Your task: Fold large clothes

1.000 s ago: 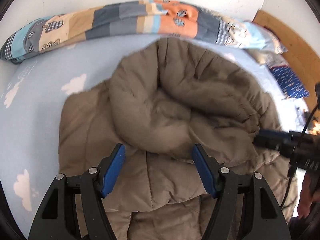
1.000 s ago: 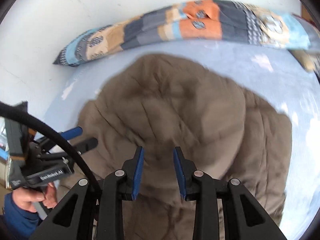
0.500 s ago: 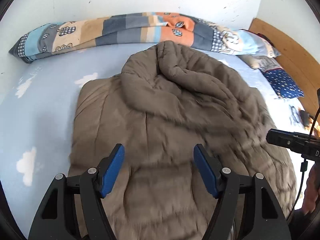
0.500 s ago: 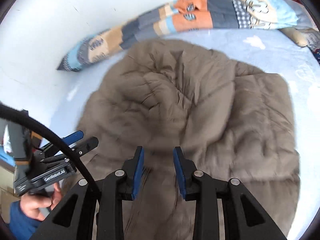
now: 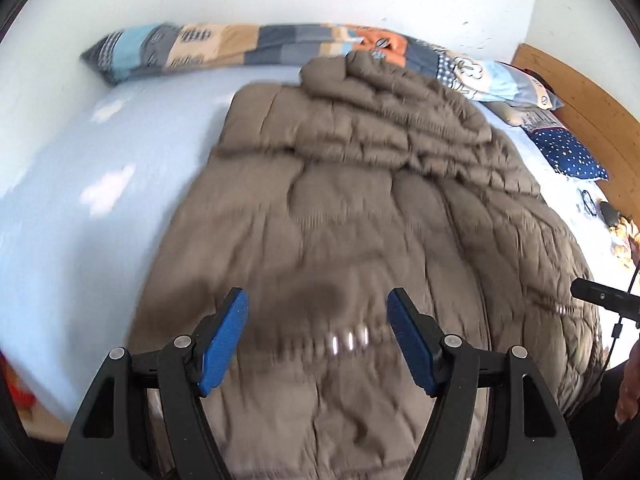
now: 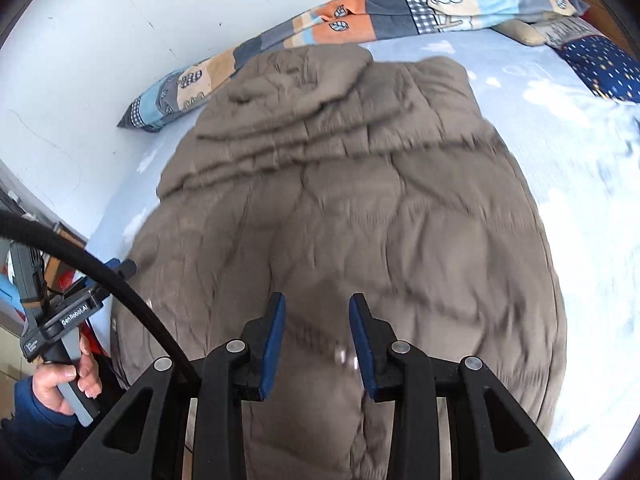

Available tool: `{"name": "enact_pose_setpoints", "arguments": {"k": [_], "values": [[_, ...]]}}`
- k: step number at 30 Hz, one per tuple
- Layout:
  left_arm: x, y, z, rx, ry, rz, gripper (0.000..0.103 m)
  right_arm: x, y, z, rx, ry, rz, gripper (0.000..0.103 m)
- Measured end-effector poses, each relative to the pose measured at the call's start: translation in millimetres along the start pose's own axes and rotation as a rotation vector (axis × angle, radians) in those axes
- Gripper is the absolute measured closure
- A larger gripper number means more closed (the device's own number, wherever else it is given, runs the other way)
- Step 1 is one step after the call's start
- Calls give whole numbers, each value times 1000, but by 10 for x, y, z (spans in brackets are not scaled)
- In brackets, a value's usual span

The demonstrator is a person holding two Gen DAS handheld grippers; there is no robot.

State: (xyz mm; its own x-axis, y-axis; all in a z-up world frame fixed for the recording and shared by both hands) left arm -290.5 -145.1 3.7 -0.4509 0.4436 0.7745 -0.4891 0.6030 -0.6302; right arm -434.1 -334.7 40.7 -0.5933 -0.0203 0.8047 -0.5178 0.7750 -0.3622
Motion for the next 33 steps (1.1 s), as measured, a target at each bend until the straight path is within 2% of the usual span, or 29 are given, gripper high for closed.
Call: {"name": "enact_pose_setpoints", "arguments": {"k": [4,9,12,17,25,33], "values": [[-49,276,10,46,-22,-47,32,-23,248,12,11,23,-9,67],[-167,374,30,-6,-36,-79,29,-210,502,-134,62,39,-62,67],[-242,409,59,-51,-57,-95,25,-362,602,-133,90,78,-95,67],[-267,431,104,-94,-81,-90,22,-535,665,-27,65,97,-144,65],[-251,438,128,-120,-95,-87,22,-577,682,-25,85,95,-140,59],[-240,451,132,-134,-109,-88,21,-597,773,-106,115,93,-144,46]]}}
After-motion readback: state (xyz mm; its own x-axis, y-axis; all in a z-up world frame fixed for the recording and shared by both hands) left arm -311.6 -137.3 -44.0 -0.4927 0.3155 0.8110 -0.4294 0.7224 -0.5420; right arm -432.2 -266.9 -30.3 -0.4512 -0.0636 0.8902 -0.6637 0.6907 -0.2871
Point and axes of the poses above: each gripper's, at about its wrist camera, not at the fingertips, and x roughly against the way its jaws point, z to its right, y to its underside, the point moved 9 cm from there along -x, roughly the way its jaws point, and after that the axes turned 14 degrees about -x, right-handed, at the moved point
